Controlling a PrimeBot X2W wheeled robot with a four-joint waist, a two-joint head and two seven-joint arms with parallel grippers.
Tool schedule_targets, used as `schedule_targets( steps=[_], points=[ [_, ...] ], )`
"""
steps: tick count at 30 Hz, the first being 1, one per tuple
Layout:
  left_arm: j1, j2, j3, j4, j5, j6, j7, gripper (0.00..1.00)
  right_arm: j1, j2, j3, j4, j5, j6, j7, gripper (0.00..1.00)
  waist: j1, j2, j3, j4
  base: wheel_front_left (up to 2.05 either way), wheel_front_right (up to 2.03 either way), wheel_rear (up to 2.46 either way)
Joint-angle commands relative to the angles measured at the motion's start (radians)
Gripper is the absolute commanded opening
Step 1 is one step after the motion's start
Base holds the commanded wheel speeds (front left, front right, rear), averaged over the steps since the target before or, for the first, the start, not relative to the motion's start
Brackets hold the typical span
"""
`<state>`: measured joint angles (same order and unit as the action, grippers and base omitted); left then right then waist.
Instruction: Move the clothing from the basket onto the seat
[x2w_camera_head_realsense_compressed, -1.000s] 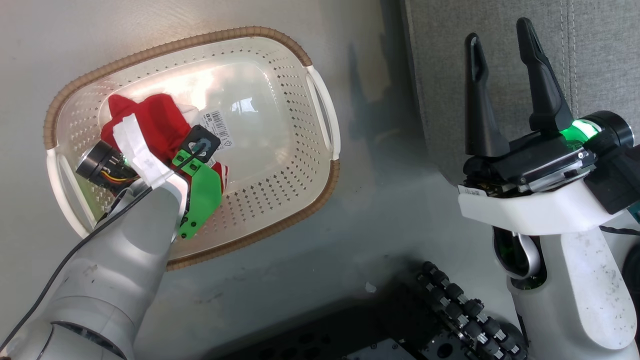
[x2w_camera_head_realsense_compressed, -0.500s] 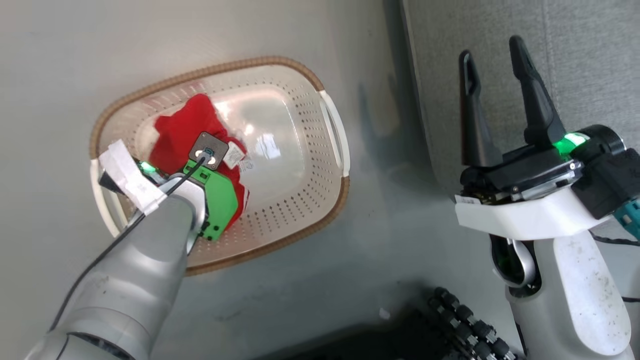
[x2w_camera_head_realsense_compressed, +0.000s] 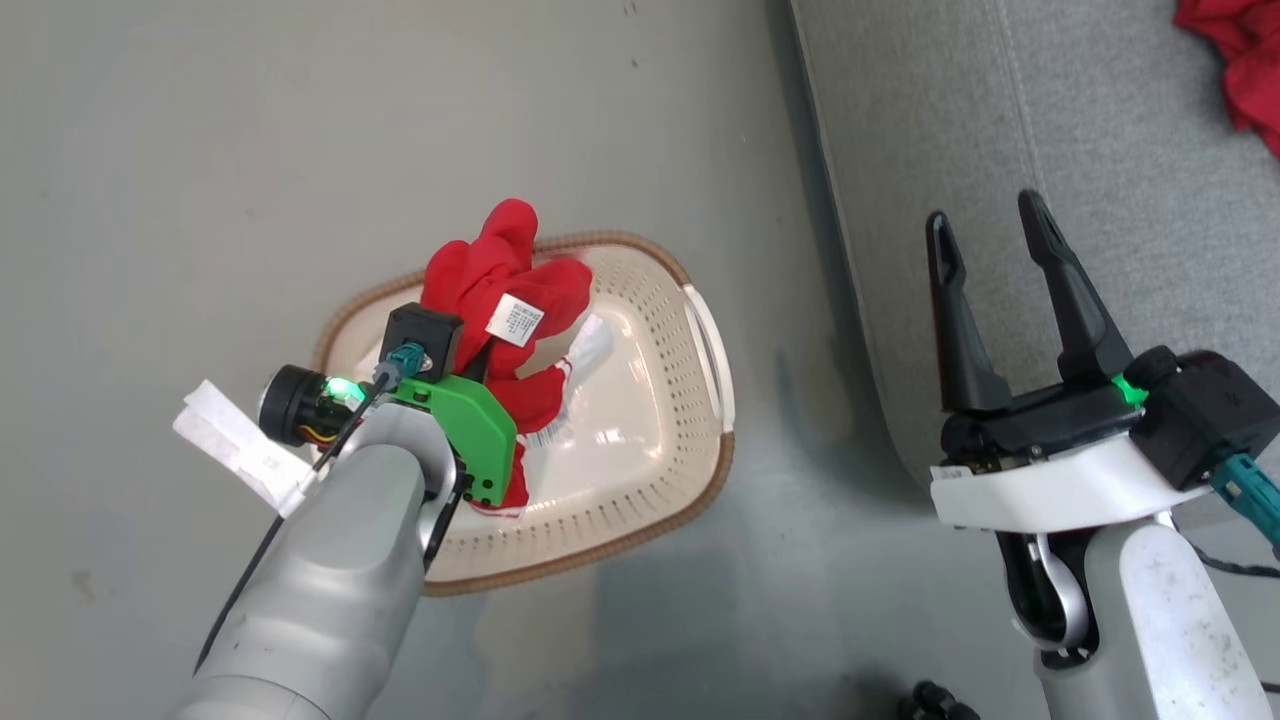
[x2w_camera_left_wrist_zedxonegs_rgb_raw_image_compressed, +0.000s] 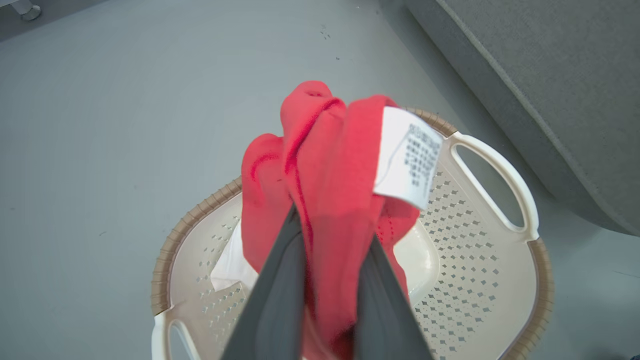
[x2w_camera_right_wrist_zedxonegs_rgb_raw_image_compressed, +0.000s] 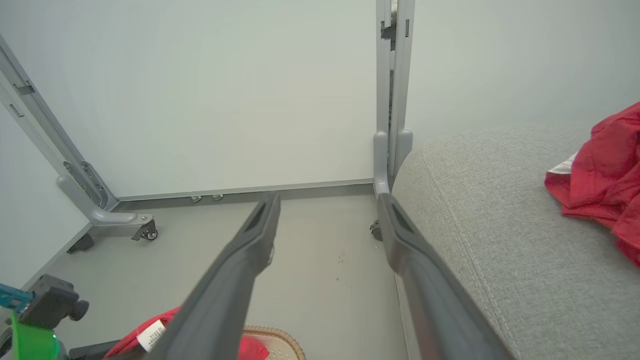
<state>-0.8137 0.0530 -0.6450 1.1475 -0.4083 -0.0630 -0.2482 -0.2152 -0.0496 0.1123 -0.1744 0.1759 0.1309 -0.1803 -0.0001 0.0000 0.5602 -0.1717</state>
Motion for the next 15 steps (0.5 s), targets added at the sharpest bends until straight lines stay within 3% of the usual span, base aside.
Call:
schedule_targets(
  steps=[1, 7, 15],
  points=[
    [0.024, -0.001, 0.006, -0.024, -0.01, 0.005, -0.009, 0.0, 0.025, -0.003, -0.006, -0.01, -0.008, 0.0, 0.009, 1.0, 0.0001, 0.0, -0.115, 0.067, 0.0, 0.0, 0.0],
    [0.086, 0.002, 0.052, -0.187, -0.052, 0.039, -0.017, 0.0, 0.077, -0.003, -0.011, -0.033, -0.011, 0.0, 0.043, 1.0, 0.0001, 0.0, -0.189, 0.092, 0.0, 0.0, 0.0],
    [0.218, 0.067, 0.142, -0.552, -0.039, 0.106, -0.017, 0.0, 0.141, -0.003, -0.017, -0.041, -0.007, 0.0, 0.079, 1.0, 0.0001, 0.0, -0.294, 0.113, 0.0, 0.0, 0.0]
  ],
)
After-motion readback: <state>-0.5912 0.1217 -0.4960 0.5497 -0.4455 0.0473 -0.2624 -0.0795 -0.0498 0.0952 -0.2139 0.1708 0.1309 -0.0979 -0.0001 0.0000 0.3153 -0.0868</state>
